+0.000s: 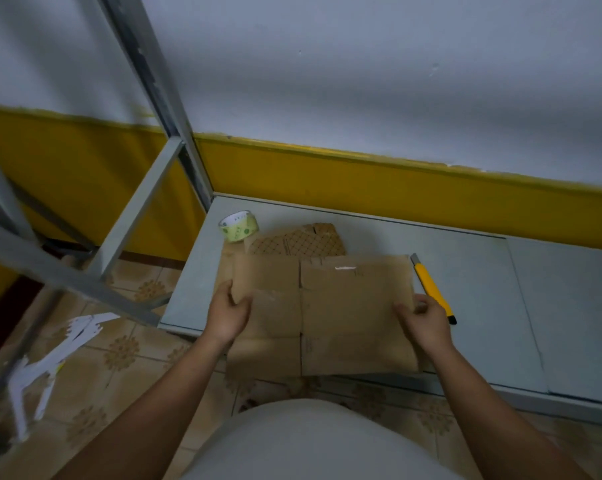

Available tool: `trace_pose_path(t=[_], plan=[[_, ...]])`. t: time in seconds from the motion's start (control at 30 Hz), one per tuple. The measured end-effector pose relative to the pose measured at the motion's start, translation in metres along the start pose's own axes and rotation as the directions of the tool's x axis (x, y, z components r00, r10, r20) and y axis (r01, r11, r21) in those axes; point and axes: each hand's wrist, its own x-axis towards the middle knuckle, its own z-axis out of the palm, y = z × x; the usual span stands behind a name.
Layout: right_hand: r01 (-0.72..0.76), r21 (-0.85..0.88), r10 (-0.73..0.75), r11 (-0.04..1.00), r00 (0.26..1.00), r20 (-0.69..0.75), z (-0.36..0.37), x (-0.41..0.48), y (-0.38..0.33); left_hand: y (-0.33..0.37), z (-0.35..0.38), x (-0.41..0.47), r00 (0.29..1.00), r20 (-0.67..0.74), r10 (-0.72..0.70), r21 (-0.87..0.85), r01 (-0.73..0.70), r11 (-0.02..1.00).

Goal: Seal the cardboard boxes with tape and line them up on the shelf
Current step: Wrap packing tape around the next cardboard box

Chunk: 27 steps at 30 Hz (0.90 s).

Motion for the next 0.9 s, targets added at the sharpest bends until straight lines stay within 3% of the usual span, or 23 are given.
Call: trace_pose_path(t=[0.33, 0.43, 0.53, 0.7, 0.8, 0.9], plan=[[-0.039, 0.42, 0.037, 0.906, 0.999, 0.014, -0.022, -0.005, -0.004, 0.041, -0.012, 0.004, 0.999, -0.01, 0.042, -0.174, -0.044, 0.984], [-0.031, 0.475, 0.037, 0.88, 0.999, -0.002, -0.033, 0.004, -0.017, 0.056, -0.014, -0.002, 0.97, 0.082, 0.227, -0.024, -0.226, 0.974], [-0.018, 0.515, 0.014, 0.857, 1.0, 0.013, -0.038, 0.014, -0.03, 0.059, -0.018, -0.005, 0.944, 0.191, 0.269, 0.153, -0.299, 0.942], [-0.022, 0.468, 0.01, 0.884, 1.0, 0.027, -0.036, 0.03, -0.05, 0.056, -0.026, -0.009, 0.932, 0.24, 0.273, 0.251, -0.332, 0.909], [0.083, 0.336, -0.093, 0.938, 0.996, 0.014, -0.036, 0.028, -0.058, 0.057, -0.026, -0.005, 0.919, 0.291, 0.268, 0.32, -0.357, 0.878], [0.234, 0.235, -0.256, 0.943, 0.965, 0.064, -0.038, 0.014, -0.075, 0.055, -0.02, 0.008, 0.927, 0.166, 0.337, 0.342, -0.374, 0.862]])
